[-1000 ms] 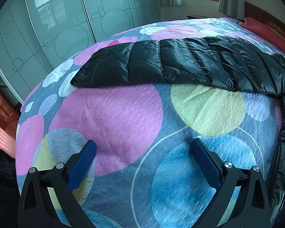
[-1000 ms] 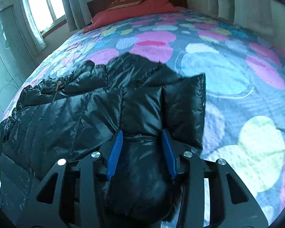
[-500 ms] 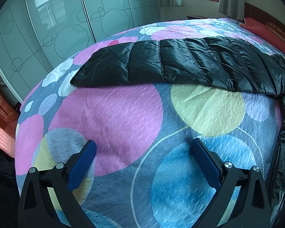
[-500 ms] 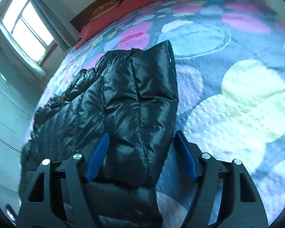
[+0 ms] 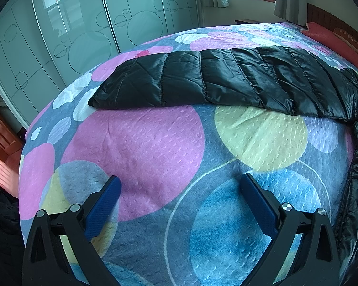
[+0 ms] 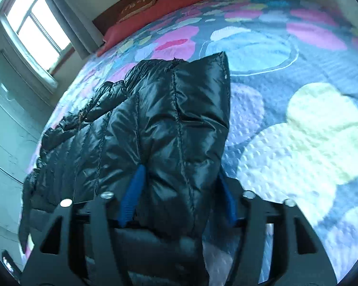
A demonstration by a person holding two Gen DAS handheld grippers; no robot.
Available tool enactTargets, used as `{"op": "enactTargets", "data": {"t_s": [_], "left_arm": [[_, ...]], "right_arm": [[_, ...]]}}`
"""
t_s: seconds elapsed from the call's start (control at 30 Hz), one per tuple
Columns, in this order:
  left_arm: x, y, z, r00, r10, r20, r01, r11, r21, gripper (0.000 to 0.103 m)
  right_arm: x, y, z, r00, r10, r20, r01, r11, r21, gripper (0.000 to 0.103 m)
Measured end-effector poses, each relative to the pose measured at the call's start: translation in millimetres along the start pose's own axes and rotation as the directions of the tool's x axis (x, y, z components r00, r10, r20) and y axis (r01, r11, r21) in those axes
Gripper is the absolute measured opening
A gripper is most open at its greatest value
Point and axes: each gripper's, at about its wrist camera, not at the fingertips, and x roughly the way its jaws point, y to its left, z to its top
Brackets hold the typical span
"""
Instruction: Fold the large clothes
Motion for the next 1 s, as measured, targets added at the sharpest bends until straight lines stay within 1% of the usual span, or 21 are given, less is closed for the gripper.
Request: {"op": "enactTargets", "data": {"t_s": [0.07, 0.1, 0.2, 0.23, 0.3, 0.4, 0.43, 0.47, 0.53, 0.57, 0.63, 0.67, 0.7, 0.73, 0.77, 0.8, 0.83, 0.87, 0.9, 0.97, 1.0], "left_arm": [[0, -1, 0, 1.000, 0.002, 0.001, -0.002, 1.000, 0.001, 0.099], [0, 0, 0, 1.000, 0.001, 0.001, -0.001, 1.000, 0.001, 0.099], [0, 0, 0, 1.000, 0.002, 0.001, -0.002, 1.000, 0.001, 0.099], [-1, -1, -1, 1.000, 0.002, 0.001, -0.002, 1.000, 0.001, 0.099], [-1, -1, -1, 1.000, 0.001, -0.001, -0.001, 1.000, 0.001, 0.099], [-1, -1, 0, 1.000, -0.003, -0.008, 0.003, 1.000, 0.000, 0.099], [-1, 0, 0, 1.000, -0.007, -0.011, 0.007, 1.000, -0.002, 0.099], [0, 0, 1, 1.000, -0.012, -0.014, 0.012, 1.000, -0.006, 0.099], [2, 5, 3, 0.999, -0.036, -0.027, 0.035, 0.999, -0.024, 0.099], [3, 7, 4, 0.998, -0.043, -0.034, 0.042, 0.999, -0.026, 0.099], [3, 13, 9, 0.995, -0.081, -0.051, 0.079, 0.996, -0.027, 0.099], [3, 20, 13, 0.991, -0.123, -0.050, 0.120, 0.992, -0.045, 0.099], [2, 27, 15, 0.986, -0.164, -0.037, 0.161, 0.985, -0.069, 0.099], [2, 39, 19, 0.975, -0.222, -0.013, 0.219, 0.969, -0.116, 0.099], [2, 49, 22, 0.966, -0.258, 0.004, 0.255, 0.954, -0.154, 0.099], [6, 63, 28, 0.956, -0.292, 0.021, 0.290, 0.934, -0.209, 0.099], [11, 73, 33, 0.951, -0.308, 0.025, 0.304, 0.919, -0.252, 0.099], [20, 86, 40, 0.941, -0.339, 0.025, 0.330, 0.895, -0.301, 0.099], [26, 92, 45, 0.932, -0.361, 0.038, 0.353, 0.877, -0.325, 0.099], [38, 107, 57, 0.914, -0.394, 0.091, 0.399, 0.839, -0.369, 0.098], [43, 110, 61, 0.909, -0.403, 0.101, 0.409, 0.827, -0.386, 0.098]], "right_arm": [[-10, 6, -3, 0.999, -0.044, 0.020, 0.044, 0.999, -0.015, 0.062], [-18, 11, -5, 0.996, -0.081, 0.041, 0.082, 0.996, -0.029, 0.062], [-35, 33, -9, 0.981, -0.159, 0.115, 0.170, 0.981, -0.090, 0.062], [-36, 39, -10, 0.978, -0.165, 0.125, 0.178, 0.978, -0.105, 0.062], [-34, 53, -10, 0.982, -0.143, 0.127, 0.160, 0.977, -0.142, 0.062], [-13, 74, -13, 0.985, -0.133, 0.107, 0.152, 0.966, -0.207, 0.062], [-7, 79, -15, 0.984, -0.144, 0.107, 0.166, 0.959, -0.229, 0.062], [2, 84, -18, 0.979, -0.172, 0.107, 0.195, 0.945, -0.264, 0.062], [16, 89, -25, 0.969, -0.222, 0.108, 0.246, 0.916, -0.318, 0.063], [21, 90, -29, 0.965, -0.234, 0.117, 0.259, 0.908, -0.329, 0.063], [20, 89, -31, 0.963, -0.239, 0.122, 0.267, 0.906, -0.329, 0.063], [20, 89, -31, 0.963, -0.238, 0.123, 0.266, 0.906, -0.328, 0.063], [20, 88, -32, 0.964, -0.236, 0.123, 0.264, 0.907, -0.327, 0.063], [20, 87, -32, 0.965, -0.231, 0.124, 0.259, 0.910, -0.324, 0.063], [19, 87, -33, 0.965, -0.229, 0.125, 0.258, 0.911, -0.323, 0.063], [18, 87, -34, 0.965, -0.228, 0.127, 0.257, 0.911, -0.323, 0.063], [17, 87, -34, 0.965, -0.229, 0.128, 0.259, 0.910, -0.323, 0.063], [17, 87, -35, 0.964, -0.230, 0.130, 0.260, 0.909, -0.324, 0.063], [16, 86, -35, 0.964, -0.230, 0.131, 0.261, 0.909, -0.324, 0.063], [15, 85, -36, 0.964, -0.231, 0.135, 0.263, 0.909, -0.324, 0.063], [14, 86, -36, 0.963, -0.232, 0.137, 0.265, 0.908, -0.324, 0.063]]}}
